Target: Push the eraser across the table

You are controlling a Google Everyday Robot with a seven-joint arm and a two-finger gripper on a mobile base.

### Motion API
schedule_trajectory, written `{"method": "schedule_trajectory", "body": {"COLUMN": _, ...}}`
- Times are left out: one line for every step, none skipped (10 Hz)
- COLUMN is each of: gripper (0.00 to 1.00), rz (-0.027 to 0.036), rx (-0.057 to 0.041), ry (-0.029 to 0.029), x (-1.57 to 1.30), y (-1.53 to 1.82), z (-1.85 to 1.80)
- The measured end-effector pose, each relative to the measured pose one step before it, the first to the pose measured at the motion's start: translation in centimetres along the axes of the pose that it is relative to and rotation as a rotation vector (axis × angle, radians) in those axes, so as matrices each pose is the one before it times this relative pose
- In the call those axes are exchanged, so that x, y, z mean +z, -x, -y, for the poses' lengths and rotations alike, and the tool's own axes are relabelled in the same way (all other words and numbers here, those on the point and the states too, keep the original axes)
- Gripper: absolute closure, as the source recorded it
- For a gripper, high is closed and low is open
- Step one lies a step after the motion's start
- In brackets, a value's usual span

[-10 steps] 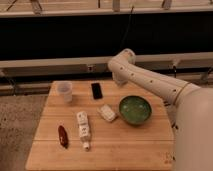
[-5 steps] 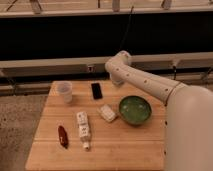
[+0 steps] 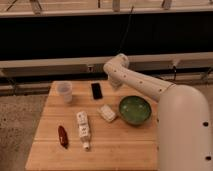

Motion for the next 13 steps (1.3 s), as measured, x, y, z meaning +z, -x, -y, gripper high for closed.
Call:
{"method": "schedule_trajectory", "body": {"gripper": 0.98, "rz": 0.00453, "rx": -0.00529, "ry": 0.00364, "x": 0.185, "y": -0.016, "z": 0.021}}
{"method": "schedule_trajectory", "body": {"gripper": 0.98, "rz": 0.00337, "rx": -0.00999, "ry": 0.00911, "x": 0.477, "y": 0.075, "z": -0.027}}
{"method": "schedule_trajectory", "body": {"gripper": 0.98, "rz": 0.01243, "rx": -0.01417, "ry": 0.00488, "x": 0.622, "y": 0.327, "z": 0.103}}
{"method": "schedule_trajectory", "body": {"gripper": 0.98, "rz": 0.00949, "rx": -0.01088, "ry": 0.00203, "x": 0.462, "y": 0.290, "z": 0.137}}
{"method": "schedule_trajectory", "body": {"gripper": 0.98, "rz": 0.00594, "rx": -0.01241, "ry": 0.00330, "x": 0.543, "y": 0.020, "z": 0.032}}
{"method": "schedule_trajectory", "body": {"gripper": 0.98, "rz": 0.00798, "rx": -0.01133, "ry": 0.00281, "x": 0.466, "y": 0.004, "z": 0.071}}
{"method": "schedule_trajectory", "body": {"gripper": 0.98, "rz": 0.00601, "rx": -0.00960, "ry": 0.00219, "x": 0.400, "y": -0.066, "z": 0.069}}
{"method": "schedule_trajectory", "body": {"gripper": 0.98, "rz": 0.00421, "rx": -0.00882, "ry": 0.00482, "x": 0.399, "y": 0.100, "z": 0.039}}
{"method": "schedule_trajectory", "body": {"gripper": 0.98, "rz": 0.00732, "rx": -0.01087, "ry": 0.00338, "x": 0.136, "y": 0.401, "z": 0.233}}
{"method": "schedule_trajectory", "body": {"gripper": 0.98, "rz": 0.00351, "rx": -0.01711, "ry": 0.00116, "x": 0.386, "y": 0.264, "z": 0.402}}
{"method": "schedule_trajectory", "body": {"gripper": 0.98, "rz": 0.00400, "rx": -0.01420, "ry": -0.00118, "x": 0.128, "y": 0.226, "z": 0.400}}
{"method": "schedule_trajectory", "body": {"gripper": 0.98, "rz": 0.00678, "rx": -0.02383, "ry": 0.00796, "x": 0.438, "y": 0.304, "z": 0.279}}
{"method": "schedule_trajectory", "body": {"gripper": 0.98, "rz": 0.00386, "rx": -0.01686, "ry": 0.00141, "x": 0.293, "y": 0.245, "z": 0.361}}
